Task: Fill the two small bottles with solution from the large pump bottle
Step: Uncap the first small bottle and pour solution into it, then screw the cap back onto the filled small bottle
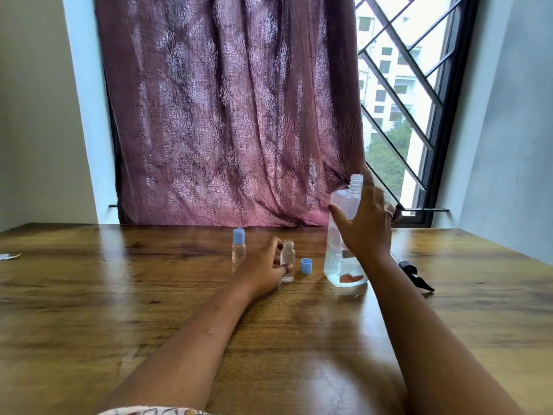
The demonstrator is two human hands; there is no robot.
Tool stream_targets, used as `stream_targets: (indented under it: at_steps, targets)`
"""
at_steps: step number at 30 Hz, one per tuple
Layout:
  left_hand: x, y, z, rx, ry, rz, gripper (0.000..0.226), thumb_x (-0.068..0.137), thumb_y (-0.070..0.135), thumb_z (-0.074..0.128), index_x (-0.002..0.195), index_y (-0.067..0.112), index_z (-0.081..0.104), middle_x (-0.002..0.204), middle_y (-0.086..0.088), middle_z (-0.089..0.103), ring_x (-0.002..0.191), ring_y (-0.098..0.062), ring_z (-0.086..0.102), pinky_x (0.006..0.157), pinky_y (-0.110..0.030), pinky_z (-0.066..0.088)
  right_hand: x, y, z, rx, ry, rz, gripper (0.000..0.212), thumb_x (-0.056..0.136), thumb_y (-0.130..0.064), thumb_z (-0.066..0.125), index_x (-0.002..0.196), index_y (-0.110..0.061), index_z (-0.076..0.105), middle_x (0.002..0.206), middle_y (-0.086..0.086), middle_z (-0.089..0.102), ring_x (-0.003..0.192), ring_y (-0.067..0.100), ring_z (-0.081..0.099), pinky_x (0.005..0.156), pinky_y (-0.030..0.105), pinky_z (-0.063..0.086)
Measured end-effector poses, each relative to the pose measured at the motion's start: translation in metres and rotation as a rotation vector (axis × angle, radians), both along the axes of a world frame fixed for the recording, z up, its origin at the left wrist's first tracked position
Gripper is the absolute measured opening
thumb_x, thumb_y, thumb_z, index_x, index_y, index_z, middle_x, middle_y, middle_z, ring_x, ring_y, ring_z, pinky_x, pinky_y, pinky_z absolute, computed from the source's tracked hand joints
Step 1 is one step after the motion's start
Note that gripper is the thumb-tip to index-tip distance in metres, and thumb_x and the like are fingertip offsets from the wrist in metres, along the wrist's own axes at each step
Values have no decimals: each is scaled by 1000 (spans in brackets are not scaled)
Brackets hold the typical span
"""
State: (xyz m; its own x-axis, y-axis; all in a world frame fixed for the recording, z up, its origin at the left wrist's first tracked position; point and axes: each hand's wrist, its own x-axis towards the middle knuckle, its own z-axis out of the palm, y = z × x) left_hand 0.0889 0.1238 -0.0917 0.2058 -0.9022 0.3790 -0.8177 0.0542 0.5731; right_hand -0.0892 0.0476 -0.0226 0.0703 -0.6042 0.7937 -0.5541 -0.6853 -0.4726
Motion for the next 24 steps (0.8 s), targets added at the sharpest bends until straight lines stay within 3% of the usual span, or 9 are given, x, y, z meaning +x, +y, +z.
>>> stream_targets:
  at_steps: [7,11,13,15,18,21,24]
  targets:
    - [0,0,-1,8,17,-10,38,85,36,62,114,30,38,112,8,60,103,-12,58,101,-44,40,-13,-15,1,-57,40,159,75,84,-22,66,146,-14,24,144,17,37,136,31,31,112,52,20]
    - [1,1,-2,10,24,-14,38,85,37,61,114,32,37,116,6,60,106,-12,57,103,-44,39,-16,-16,-1,-23,126,98,62,88,-23,60,143,-19,33,151,19,24,141,41,14,114,54,17]
    - [0,0,-1,10,34,-19,40,86,36,61,117,30,37,119,5,59,107,-11,56,102,-43,40,-15,-11,-1,-135,198,-9,59,87,-26,60,141,-19,38,153,16,21,142,42,10,113,54,17]
    - [0,1,0,12,37,-19,42,86,35,61,120,29,37,122,3,58,104,-9,54,102,-42,40,-10,-3,-1,-333,226,-76,50,85,-24,62,132,-16,49,145,16,37,136,39,27,109,49,30]
    - [0,1,0,17,46,-25,42,86,35,61,121,30,37,123,3,58,109,-13,55,103,-43,39,7,12,0,-439,224,36,25,86,-10,58,112,-10,61,117,14,58,102,31,59,83,37,52]
    - [0,1,0,23,78,-25,38,87,33,60,118,31,38,120,4,58,110,-14,55,103,-44,39,27,17,-12,-301,619,42,26,90,-3,45,108,-8,63,110,12,63,95,29,64,79,41,56]
    - [-1,2,0,13,104,-40,33,86,31,61,113,32,40,109,6,62,101,-14,59,100,-45,41,33,12,-29,39,799,70,28,84,0,50,108,-8,63,109,13,66,99,30,64,81,42,54]
